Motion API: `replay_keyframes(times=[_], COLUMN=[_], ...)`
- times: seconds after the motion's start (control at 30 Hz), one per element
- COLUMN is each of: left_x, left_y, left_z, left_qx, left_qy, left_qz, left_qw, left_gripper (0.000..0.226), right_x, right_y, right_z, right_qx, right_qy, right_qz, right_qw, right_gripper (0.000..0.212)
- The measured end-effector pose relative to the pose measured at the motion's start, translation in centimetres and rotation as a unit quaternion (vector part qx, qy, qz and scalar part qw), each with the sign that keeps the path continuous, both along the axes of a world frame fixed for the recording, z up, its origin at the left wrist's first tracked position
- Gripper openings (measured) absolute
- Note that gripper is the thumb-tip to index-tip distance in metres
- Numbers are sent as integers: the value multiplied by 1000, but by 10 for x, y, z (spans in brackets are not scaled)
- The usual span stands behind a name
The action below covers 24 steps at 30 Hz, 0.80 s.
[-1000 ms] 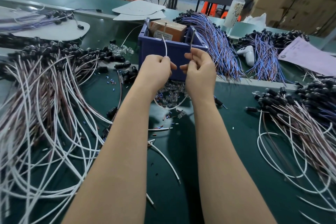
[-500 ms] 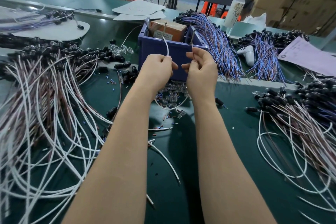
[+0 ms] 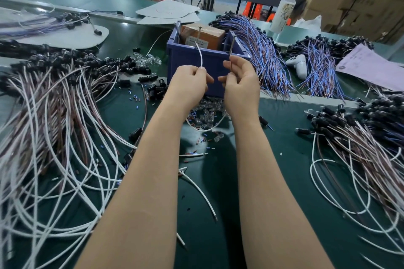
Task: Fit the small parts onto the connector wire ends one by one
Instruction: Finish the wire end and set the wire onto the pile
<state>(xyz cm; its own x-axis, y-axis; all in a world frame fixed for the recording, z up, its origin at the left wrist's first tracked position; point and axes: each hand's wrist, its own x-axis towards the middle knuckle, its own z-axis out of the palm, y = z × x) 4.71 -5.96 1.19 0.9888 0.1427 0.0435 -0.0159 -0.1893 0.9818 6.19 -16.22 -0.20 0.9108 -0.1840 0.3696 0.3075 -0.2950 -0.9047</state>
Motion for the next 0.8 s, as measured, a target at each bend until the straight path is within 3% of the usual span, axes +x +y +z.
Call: replay_keyframes(times=[0.63,0.8], left_x=[0,-1], left_y=[-1,5], left_z=[0,-2], left_qx=[18,50], left_qy=[-3,2], left_qz=[-2,77], left_qw=[1000,996], left_gripper=[36,33], right_x=[-1,-3], right_y=[2,-1], right_z=[0,1], right_qx=[9,2], right_qy=[5,21], right_qz=[6,45], right_qw=[1000,999], right_gripper=[35,27])
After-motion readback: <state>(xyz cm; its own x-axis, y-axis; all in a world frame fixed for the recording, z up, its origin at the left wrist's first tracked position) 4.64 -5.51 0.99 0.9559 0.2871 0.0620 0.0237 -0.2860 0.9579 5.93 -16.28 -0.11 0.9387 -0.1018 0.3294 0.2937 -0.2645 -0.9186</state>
